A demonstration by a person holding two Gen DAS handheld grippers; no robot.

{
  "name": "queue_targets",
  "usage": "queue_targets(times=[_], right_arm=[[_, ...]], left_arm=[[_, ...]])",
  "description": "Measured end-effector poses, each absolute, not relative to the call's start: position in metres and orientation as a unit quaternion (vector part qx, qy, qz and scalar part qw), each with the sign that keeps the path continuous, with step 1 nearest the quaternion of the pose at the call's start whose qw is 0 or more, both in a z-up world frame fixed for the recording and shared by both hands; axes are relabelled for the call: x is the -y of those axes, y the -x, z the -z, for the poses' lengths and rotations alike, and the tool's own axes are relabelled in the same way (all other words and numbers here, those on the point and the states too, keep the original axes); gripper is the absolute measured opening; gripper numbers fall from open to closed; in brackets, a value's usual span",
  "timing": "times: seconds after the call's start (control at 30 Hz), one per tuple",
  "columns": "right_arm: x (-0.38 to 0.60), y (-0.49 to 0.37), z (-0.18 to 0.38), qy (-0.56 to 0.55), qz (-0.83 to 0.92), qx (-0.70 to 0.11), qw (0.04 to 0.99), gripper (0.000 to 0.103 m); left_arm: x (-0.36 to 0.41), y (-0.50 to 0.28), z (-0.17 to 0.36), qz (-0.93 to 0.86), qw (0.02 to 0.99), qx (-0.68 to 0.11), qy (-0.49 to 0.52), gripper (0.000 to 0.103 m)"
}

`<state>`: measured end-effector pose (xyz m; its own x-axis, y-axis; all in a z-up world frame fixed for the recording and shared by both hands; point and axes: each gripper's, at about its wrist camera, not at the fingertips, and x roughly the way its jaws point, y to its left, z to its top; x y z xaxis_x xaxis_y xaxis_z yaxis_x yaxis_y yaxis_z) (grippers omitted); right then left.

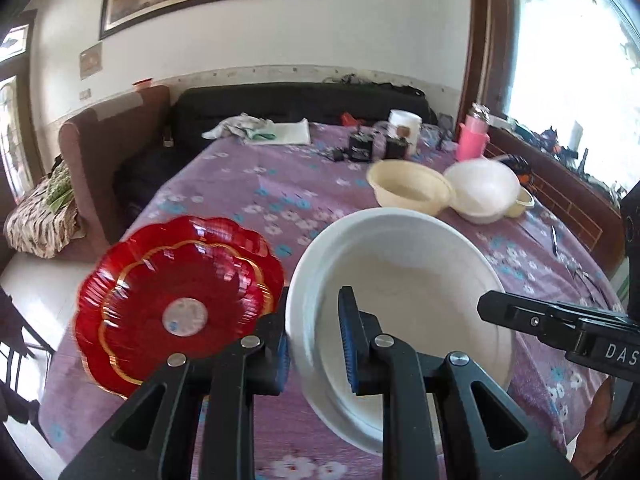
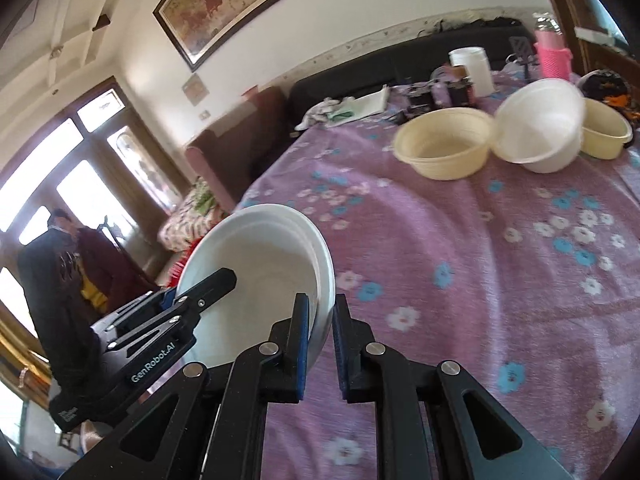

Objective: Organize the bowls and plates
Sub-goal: 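Carry the white plate with both tools over the red plate stack, then lower the white plate onto the red plates and open both tools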

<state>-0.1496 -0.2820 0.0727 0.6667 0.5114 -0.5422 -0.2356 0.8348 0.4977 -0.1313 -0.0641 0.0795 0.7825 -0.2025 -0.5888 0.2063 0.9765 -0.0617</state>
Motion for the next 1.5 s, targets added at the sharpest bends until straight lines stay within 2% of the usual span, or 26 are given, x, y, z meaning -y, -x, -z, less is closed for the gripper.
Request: queue_targets(times=[0.3,0.67,1.17,1.5], right_arm=[[0.243,0.122,-0.086,-0.222,-0.256,-0.372,0.864,0.013],[0.165,0.078,-0.092,-0.173,-0.278,-0.396,0.858,0.013],[0.134,0.037,-0.054,-0.165,-0.256,-0.442,0.844,0.013],[0.129,0.034,-0.049,-0.155,-0.258,-0.428,0.852,0.014]], left_arm=[[0.017,0.126,-0.092,0.071,0.951,-0.3,0.03,0.019],[-0.054,0.101,-0.077,0.007,0.944,-0.321,0.08,0.019],[-0.081,0.072,-0.046,-0.013,0.929,-0.355,0.106,0.019],[-0.086,0.074,-0.045,-0.02,0.929,-0.351,0.112,0.022]])
